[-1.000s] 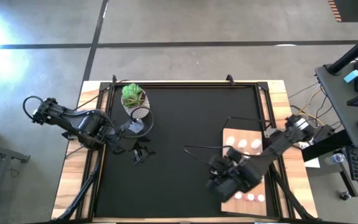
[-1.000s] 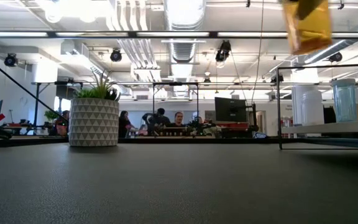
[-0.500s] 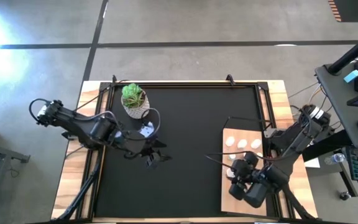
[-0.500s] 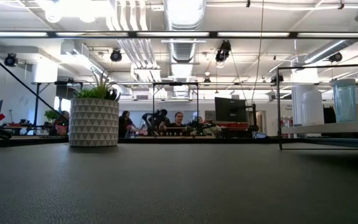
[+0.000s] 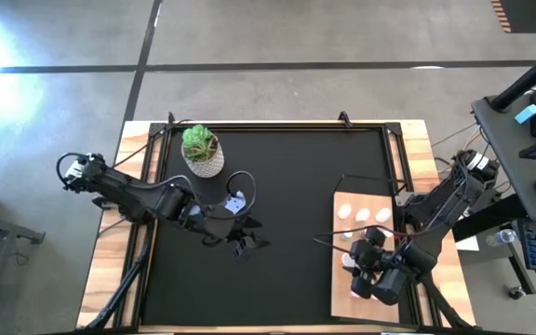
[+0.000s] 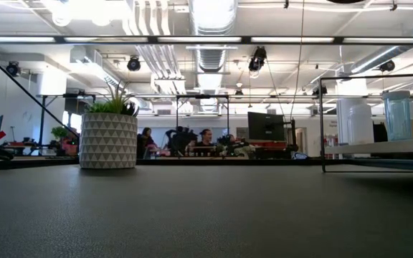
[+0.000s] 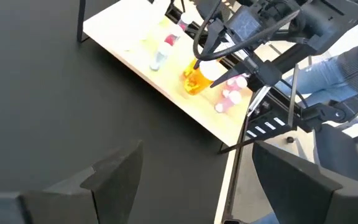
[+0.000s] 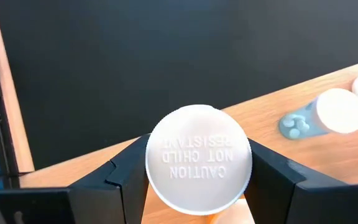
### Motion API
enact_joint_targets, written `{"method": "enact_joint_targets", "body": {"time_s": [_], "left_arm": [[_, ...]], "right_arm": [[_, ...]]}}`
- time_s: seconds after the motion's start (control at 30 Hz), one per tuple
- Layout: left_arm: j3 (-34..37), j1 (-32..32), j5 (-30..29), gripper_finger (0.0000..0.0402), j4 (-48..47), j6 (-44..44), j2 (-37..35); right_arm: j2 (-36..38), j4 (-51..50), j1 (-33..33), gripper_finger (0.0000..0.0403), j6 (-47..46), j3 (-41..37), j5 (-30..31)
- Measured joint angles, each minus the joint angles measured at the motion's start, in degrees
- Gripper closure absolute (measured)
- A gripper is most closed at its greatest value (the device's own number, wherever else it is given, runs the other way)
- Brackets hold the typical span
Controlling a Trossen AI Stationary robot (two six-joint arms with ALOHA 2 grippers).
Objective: Pick and place medicine bottles onto shelf by color
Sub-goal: Put the orange pill bottle on the shelf aligned with the other pill capsule bottles
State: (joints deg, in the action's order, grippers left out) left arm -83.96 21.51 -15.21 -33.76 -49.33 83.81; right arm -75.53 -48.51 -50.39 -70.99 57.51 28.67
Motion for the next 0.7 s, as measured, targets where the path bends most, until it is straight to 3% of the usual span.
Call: {"method": "enact_joint_targets", "body": {"time_s": [0.7], "left_arm": [[0.00, -0.01, -0.01, 0.0116, 0.96, 0.06, -0.15]], "right_arm": [[-1.50, 4.09, 0.04, 0.0202, 4.64, -2.12, -0.52]]}}
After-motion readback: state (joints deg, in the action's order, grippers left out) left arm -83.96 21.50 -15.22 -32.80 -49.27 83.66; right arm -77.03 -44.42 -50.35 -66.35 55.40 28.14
